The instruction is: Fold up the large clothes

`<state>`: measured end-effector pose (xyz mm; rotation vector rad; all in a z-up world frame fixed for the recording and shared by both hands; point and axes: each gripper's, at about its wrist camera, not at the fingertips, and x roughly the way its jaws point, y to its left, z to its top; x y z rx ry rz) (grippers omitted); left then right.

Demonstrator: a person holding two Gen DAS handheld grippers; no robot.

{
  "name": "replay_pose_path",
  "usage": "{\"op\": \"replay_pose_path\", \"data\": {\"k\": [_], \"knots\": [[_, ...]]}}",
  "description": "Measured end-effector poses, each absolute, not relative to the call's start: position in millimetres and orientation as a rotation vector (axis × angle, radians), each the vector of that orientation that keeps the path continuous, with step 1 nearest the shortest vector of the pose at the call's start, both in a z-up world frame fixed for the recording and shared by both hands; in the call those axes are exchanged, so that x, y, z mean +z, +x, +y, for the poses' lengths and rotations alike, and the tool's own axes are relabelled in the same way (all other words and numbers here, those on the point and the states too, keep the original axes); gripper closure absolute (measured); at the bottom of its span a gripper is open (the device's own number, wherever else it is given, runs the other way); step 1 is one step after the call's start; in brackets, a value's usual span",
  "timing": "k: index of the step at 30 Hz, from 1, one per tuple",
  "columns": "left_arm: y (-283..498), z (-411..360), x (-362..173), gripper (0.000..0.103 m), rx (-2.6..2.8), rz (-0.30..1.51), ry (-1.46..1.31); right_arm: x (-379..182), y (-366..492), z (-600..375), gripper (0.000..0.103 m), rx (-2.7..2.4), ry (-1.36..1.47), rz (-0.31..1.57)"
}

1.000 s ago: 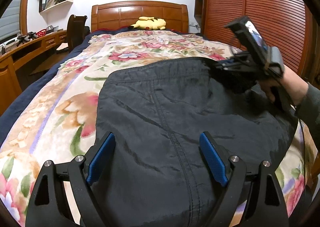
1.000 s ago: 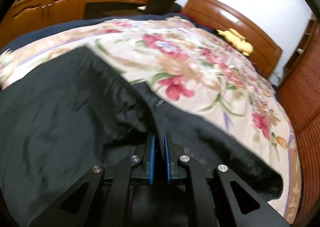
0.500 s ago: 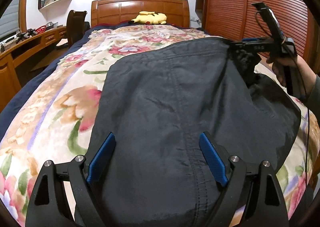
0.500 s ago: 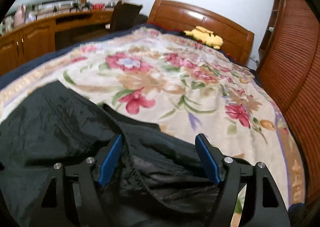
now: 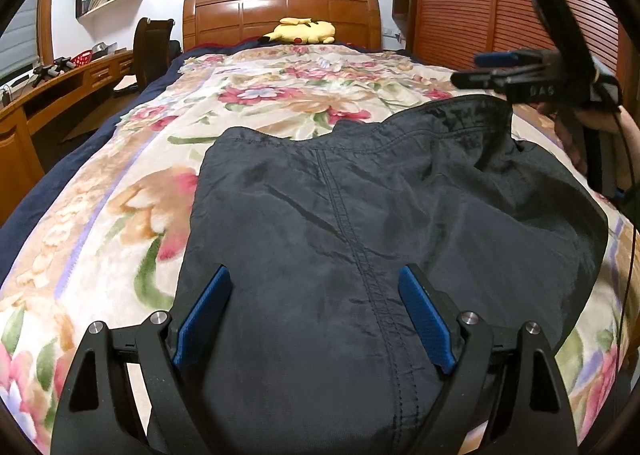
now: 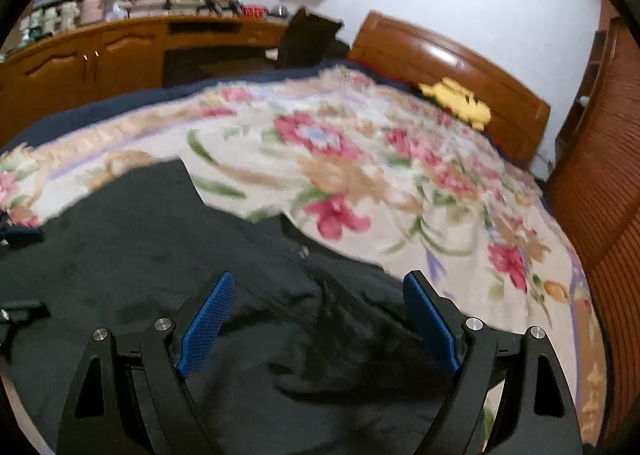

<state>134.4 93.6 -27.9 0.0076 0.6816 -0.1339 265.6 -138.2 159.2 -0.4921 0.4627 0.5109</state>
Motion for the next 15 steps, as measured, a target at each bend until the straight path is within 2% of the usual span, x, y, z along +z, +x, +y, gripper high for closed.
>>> {"op": "replay_pose_path", "data": {"k": [10, 15], "knots": [[134.7, 90.6, -27.6, 0.016, -0.138, 0.678, 0.008, 155.3, 299.3, -247.5, 0.016, 0.309, -0.360, 0.517], [133.0, 89.4, -27.6, 0.016, -0.134, 0.677, 0.020, 133.9, 323.5, -303.1, 0.016, 0.202, -0.268, 0.627]]}}
